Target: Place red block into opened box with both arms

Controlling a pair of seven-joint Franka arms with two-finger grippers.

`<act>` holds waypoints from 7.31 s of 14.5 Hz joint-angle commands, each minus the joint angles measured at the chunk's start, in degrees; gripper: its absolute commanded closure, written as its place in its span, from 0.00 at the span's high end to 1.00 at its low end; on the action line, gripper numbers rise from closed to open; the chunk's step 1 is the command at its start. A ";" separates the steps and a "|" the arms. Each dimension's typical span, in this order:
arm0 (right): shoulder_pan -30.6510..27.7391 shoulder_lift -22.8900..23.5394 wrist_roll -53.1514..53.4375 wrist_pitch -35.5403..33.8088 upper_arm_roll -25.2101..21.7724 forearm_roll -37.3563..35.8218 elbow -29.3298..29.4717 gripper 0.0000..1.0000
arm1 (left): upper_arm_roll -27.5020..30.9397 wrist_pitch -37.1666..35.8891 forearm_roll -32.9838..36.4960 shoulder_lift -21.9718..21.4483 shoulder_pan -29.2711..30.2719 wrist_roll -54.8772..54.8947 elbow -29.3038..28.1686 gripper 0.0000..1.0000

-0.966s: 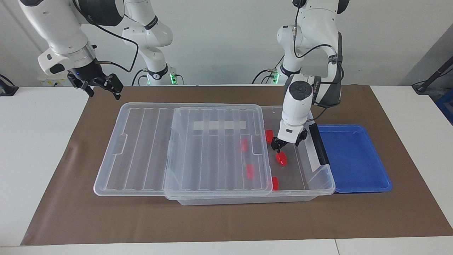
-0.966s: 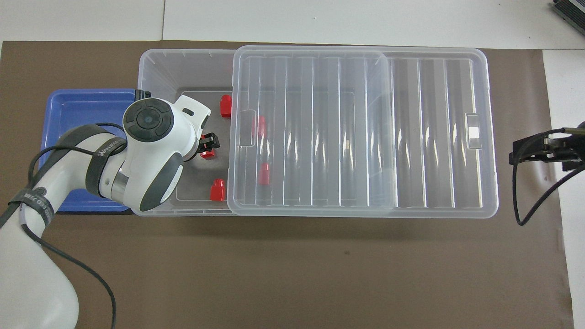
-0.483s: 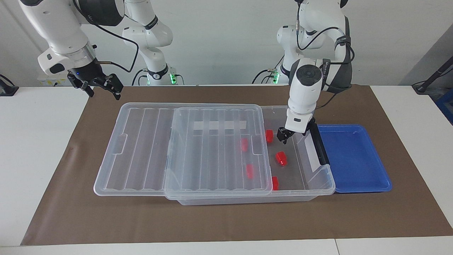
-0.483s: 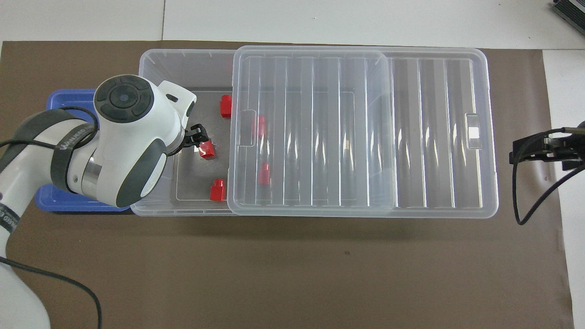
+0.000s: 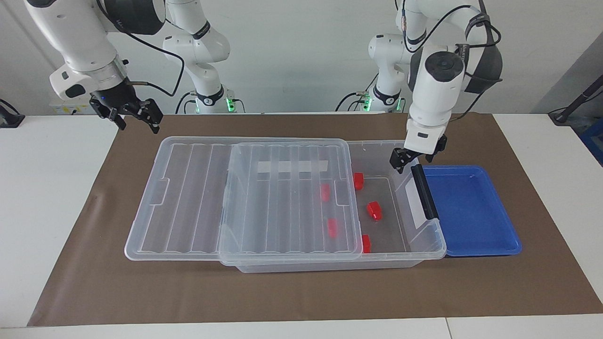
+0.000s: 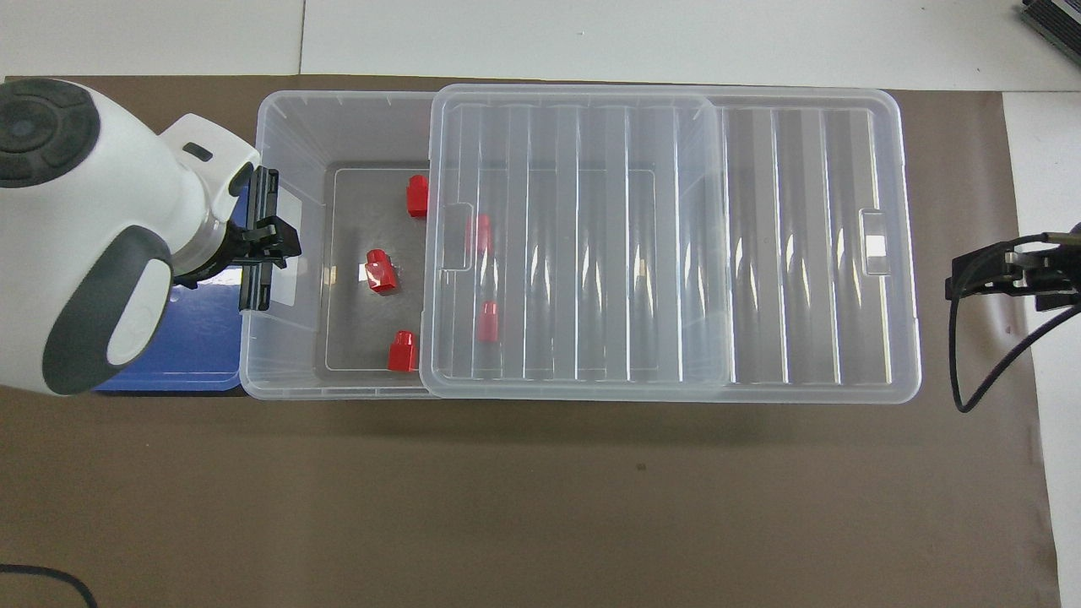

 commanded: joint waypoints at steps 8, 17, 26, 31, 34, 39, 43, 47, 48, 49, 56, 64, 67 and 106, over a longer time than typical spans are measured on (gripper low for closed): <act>-4.40 7.83 -12.02 19.34 0.27 0.98 -3.87 0.00 | -0.31 -4.07 -1.80 -4.03 9.60 24.25 -0.83 1.00; -3.97 14.95 -13.34 26.74 0.36 5.01 -3.96 0.00 | -0.84 -4.85 -1.89 -4.03 8.81 24.61 0.04 1.00; 0.16 15.22 -10.62 26.74 0.45 8.10 -4.23 0.00 | -0.84 -2.49 -5.66 -6.84 9.07 24.43 -2.68 1.00; 4.02 15.04 -7.64 26.47 0.45 8.18 -4.49 0.00 | -0.84 -2.40 -7.34 -6.93 9.16 24.52 -3.38 1.00; 6.66 14.96 -4.57 26.39 0.45 8.18 -4.58 0.00 | -0.75 -2.40 -7.34 -6.93 9.24 24.43 -3.38 1.00; 9.92 14.95 -1.57 26.47 0.45 10.97 -5.28 0.00 | -0.66 -2.31 -7.34 -6.93 9.25 24.35 -3.38 1.00; 10.62 14.87 -1.56 26.39 0.45 12.84 -5.28 0.00 | -0.66 -2.49 -7.34 -6.93 9.25 24.26 -3.38 1.00; 10.62 14.78 -1.65 25.95 0.45 13.02 -5.28 0.00 | -0.66 -2.49 -7.34 -6.93 9.25 24.26 -3.38 1.00; 10.62 14.78 -1.65 25.86 0.45 13.28 -5.28 0.00 | -0.66 -2.40 -7.34 -6.93 9.25 24.17 -3.38 1.00; 10.62 14.69 -1.74 25.86 0.45 13.80 -5.45 0.00 | -0.66 -2.32 -7.34 -6.93 9.25 24.26 -3.38 1.00; 10.54 14.60 -1.83 25.77 0.45 14.86 -5.72 0.00 | -0.66 -1.52 -7.34 -7.37 9.16 24.17 -4.44 1.00; 10.36 14.60 -2.01 25.42 0.27 15.83 -5.72 0.00 | -0.66 -0.82 -7.34 -7.72 9.25 24.17 -4.96 1.00; 9.83 14.34 -1.48 24.46 -0.16 11.11 -5.11 1.00 | -0.66 -0.73 -7.34 -7.72 9.25 24.17 -5.31 1.00; 3.33 0.45 2.92 -5.79 0.18 0.10 2.37 1.00 | -0.57 -5.48 -7.34 -7.72 9.42 24.35 -1.27 1.00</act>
